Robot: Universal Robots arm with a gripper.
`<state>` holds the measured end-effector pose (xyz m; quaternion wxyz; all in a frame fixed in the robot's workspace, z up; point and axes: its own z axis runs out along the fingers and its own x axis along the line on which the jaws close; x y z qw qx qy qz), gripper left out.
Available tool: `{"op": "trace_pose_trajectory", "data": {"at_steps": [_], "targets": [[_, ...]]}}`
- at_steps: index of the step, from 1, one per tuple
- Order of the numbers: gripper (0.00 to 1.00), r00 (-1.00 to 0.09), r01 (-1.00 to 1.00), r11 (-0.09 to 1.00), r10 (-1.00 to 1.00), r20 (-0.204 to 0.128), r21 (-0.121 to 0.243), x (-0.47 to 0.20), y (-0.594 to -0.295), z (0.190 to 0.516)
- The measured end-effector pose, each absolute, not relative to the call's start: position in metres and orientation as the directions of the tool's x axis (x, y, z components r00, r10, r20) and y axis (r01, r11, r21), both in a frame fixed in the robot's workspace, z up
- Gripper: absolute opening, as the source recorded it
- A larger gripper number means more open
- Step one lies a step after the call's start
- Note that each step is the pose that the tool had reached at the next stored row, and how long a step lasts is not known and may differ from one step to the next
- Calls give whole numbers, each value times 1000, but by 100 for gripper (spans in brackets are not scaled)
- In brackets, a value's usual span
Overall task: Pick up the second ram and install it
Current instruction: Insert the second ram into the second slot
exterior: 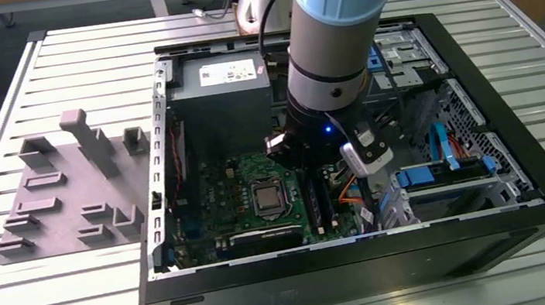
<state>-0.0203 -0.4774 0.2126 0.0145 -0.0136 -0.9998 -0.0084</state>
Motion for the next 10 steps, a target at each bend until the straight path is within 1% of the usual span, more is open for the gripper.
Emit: {"op": "trace_pose_trajectory", "data": {"at_steps": [10], "targets": [[14, -999, 33, 999, 33, 29, 16, -20, -477, 212]]}}
